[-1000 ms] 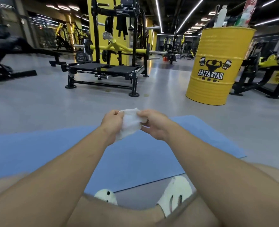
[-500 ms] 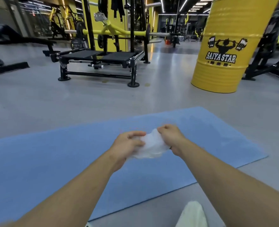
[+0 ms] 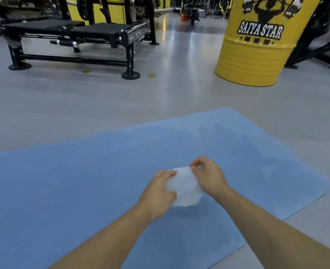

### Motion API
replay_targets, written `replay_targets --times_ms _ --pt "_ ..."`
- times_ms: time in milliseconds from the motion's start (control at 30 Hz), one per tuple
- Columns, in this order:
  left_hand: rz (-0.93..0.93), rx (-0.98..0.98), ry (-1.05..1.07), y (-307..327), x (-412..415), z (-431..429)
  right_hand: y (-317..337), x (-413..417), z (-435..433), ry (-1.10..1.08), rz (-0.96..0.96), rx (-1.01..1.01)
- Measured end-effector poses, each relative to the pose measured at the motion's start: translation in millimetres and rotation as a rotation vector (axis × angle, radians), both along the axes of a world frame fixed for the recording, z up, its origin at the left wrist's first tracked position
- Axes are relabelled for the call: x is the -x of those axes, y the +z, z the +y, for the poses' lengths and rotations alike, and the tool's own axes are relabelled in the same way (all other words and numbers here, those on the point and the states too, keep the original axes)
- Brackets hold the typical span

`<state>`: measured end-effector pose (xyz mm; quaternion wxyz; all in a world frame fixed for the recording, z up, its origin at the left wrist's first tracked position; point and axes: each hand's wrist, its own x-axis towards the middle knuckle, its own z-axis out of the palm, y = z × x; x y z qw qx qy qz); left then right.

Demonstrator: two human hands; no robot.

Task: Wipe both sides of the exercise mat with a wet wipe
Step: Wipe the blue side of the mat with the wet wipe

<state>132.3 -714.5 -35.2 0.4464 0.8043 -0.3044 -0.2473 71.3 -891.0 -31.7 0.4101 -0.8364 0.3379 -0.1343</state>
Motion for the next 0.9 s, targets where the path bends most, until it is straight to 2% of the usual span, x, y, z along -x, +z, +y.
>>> replay_targets --times_ms 100,200,267,367,467,567,800,900 --pt "-0.122 -0.035 -0.046 -27 -22 -36 -32 -13 -34 -0.133 0.044 0.104" --pt "-0.300 -0.107 -0.055 -54 -38 -55 -58 -10 -55 -0.161 0.140 0.380" --pt "-0.400 -0.201 -0.052 -70 -44 -56 -70 -4 -51 -0.019 0.188 0.479" --pt "-0.533 -0.342 -0.044 -95 -41 -52 -87 3 -30 0.314 0.377 0.510" --pt "-0.675 -0.385 0.003 -112 -35 -45 -99 -2 -20 0.410 0.458 0.518" --pt "-0.679 -0.416 0.070 -118 -32 -44 -101 -5 -26 0.400 0.470 0.514" --pt "-0.745 -0.496 0.055 -119 -29 -45 -111 -43 -77 0.282 0.469 0.599" --pt "-0.776 -0.479 0.069 -121 -29 -46 -118 -72 -115 0.150 0.463 0.604"
